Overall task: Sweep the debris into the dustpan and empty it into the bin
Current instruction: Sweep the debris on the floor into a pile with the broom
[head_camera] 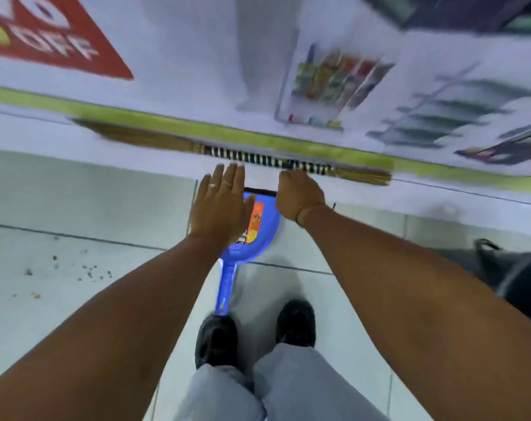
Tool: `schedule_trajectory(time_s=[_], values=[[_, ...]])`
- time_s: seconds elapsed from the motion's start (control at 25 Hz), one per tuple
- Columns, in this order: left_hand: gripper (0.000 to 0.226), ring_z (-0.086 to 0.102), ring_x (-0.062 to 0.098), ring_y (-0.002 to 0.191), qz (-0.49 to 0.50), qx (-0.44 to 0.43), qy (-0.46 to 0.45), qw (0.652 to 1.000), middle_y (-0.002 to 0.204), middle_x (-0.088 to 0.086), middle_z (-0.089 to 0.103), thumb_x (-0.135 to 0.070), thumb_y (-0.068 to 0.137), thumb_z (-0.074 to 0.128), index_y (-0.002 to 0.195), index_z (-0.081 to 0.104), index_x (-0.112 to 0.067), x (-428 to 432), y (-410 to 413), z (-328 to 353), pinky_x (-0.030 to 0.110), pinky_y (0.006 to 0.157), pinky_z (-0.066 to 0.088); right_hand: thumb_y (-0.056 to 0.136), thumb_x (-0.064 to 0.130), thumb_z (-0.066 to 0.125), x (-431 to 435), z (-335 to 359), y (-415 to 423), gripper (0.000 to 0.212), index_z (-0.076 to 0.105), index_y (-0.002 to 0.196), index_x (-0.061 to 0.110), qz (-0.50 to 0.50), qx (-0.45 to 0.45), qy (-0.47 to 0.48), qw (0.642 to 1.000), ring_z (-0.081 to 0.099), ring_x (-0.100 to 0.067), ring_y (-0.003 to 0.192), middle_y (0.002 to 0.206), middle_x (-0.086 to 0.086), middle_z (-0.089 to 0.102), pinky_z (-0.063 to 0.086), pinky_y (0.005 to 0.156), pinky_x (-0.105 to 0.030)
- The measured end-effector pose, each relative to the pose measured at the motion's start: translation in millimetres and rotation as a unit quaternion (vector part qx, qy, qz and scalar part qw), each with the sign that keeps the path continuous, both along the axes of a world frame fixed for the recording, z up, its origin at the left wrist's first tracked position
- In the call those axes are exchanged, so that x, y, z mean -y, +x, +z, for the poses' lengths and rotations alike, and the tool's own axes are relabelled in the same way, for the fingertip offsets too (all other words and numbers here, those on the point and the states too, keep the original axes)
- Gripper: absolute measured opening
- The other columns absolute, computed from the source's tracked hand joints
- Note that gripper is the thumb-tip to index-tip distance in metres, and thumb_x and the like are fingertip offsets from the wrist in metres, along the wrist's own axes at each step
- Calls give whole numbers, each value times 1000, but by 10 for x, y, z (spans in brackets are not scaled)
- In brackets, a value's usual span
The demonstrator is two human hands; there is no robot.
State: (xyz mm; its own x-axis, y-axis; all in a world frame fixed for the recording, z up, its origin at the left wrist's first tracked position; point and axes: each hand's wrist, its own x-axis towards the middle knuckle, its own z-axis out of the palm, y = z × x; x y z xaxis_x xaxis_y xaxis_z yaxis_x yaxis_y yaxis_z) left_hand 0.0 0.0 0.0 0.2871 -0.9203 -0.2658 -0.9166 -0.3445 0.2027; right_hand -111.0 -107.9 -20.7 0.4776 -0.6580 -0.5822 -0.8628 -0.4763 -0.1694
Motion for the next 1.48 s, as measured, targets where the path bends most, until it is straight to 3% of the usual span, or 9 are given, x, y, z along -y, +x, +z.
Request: schedule_trajectory(time_s=[0.12,0.32,0.56,0.72,0.8,0.88,0.96,1.08,1.48], values=[[59,25,33,141,15,-10,17,1000,150,17,34,-33,96,41,144,27,-2,57,81,-751,47,115,19,93,8,43,228,-749,225,44,43,136,-2,11,-9,-24,1000,37,-33,136,142,-20,44,35,108,-42],[60,23,32,142,0,8,51,999,151,16,32,-37,96,34,144,26,-3,15,265,-1483,46,116,17,95,9,37,450,-1644,517,53,27,145,-3,25,-34,-76,996,31,-38,138,148,-24,34,32,111,-50],[60,22,32,143,-27,10,69,997,152,16,31,-38,96,32,145,25,-3,77,343,-1563,47,117,17,96,7,34,353,-1746,497,38,51,127,-5,61,-91,-143,984,28,-38,136,141,-23,39,20,112,-54],[62,47,38,128,-36,17,52,998,134,20,54,-38,87,30,132,46,2,-63,191,-1034,52,105,38,93,8,34,72,-1197,263,40,48,128,-3,37,-85,-88,992,47,-39,123,126,-21,54,28,109,-54],[60,53,39,122,-13,9,45,999,129,21,59,-36,85,34,128,51,2,-197,63,-624,53,100,43,83,9,37,-150,-725,188,38,63,110,-1,64,-39,-99,992,67,-36,91,96,-17,68,51,79,-44],[59,56,39,119,11,-7,55,998,127,21,60,-35,85,34,126,53,2,-352,-90,-221,53,97,44,72,12,48,-318,-220,105,27,72,83,5,78,-27,-93,992,70,-29,61,70,-10,68,53,49,-31],[59,56,38,118,21,-17,81,996,128,20,60,-35,85,34,126,53,2,-558,-210,199,54,96,45,81,11,58,-426,336,140,30,63,110,2,54,-32,6,998,69,-33,91,100,-17,68,56,68,-37],[57,47,36,128,62,-36,84,994,138,18,51,-34,89,44,134,45,1,-913,-265,861,51,106,37,89,13,56,-729,1048,58,67,23,146,4,-13,-105,206,973,54,-39,119,132,-22,52,48,90,-39],[59,21,29,143,98,-58,117,987,152,13,31,-36,97,36,145,24,-5,-2126,-78,2189,45,117,14,98,20,35,-2397,2438,34,52,27,149,25,-119,-56,224,966,51,-39,122,134,-20,52,43,100,-41]])
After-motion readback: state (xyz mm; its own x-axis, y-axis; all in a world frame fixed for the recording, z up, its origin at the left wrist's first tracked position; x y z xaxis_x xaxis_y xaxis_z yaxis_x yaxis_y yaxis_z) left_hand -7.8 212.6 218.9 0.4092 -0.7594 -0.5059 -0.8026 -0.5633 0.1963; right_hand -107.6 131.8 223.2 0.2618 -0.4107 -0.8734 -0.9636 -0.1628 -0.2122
